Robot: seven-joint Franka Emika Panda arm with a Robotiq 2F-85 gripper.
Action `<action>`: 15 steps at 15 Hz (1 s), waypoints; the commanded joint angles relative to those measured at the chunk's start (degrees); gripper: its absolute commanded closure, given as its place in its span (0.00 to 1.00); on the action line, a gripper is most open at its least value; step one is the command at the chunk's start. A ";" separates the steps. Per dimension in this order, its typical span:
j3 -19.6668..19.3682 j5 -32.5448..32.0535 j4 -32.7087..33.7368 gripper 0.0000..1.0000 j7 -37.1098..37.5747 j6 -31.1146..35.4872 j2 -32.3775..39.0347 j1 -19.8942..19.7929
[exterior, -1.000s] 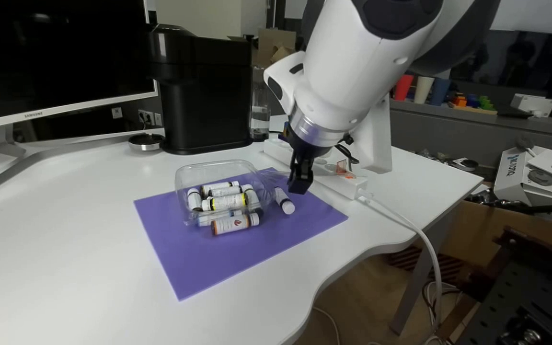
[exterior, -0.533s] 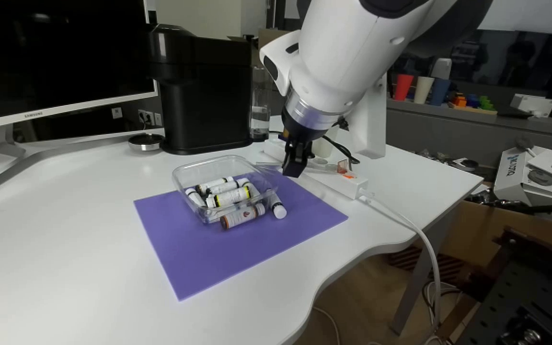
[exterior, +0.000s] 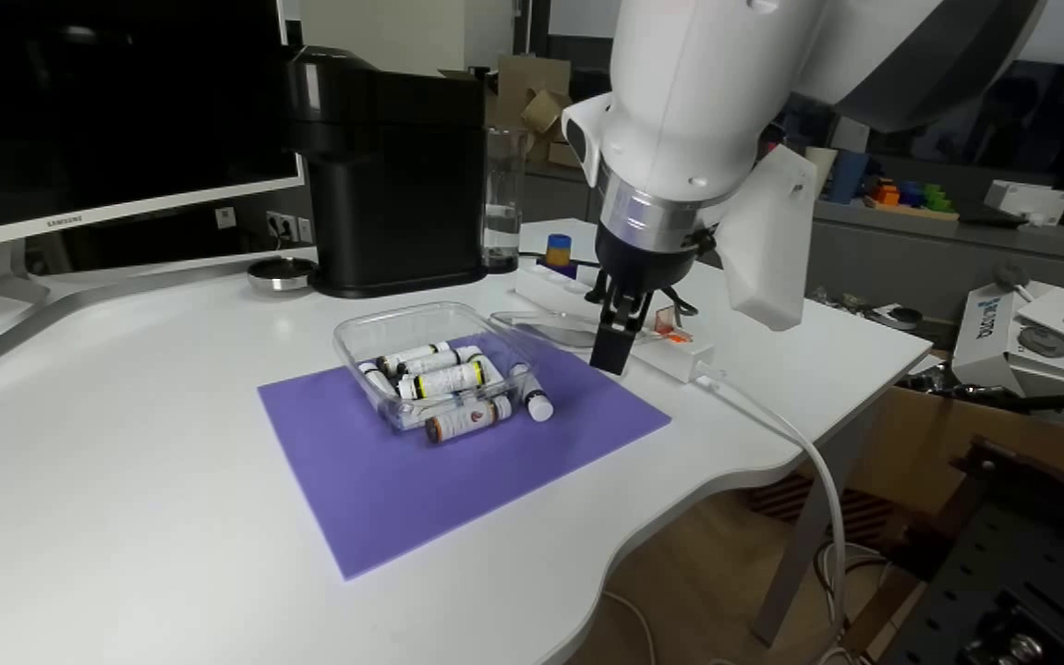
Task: Close the lid of the plastic storage box
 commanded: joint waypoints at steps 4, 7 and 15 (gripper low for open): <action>-5.33 31.00 -7.53 0.00 -14.43 9.00 -9.89 -1.36; -9.11 47.24 -10.82 0.00 -24.39 12.29 -10.32 -1.02; -11.55 67.46 -15.19 0.00 -41.55 20.05 -6.98 -1.83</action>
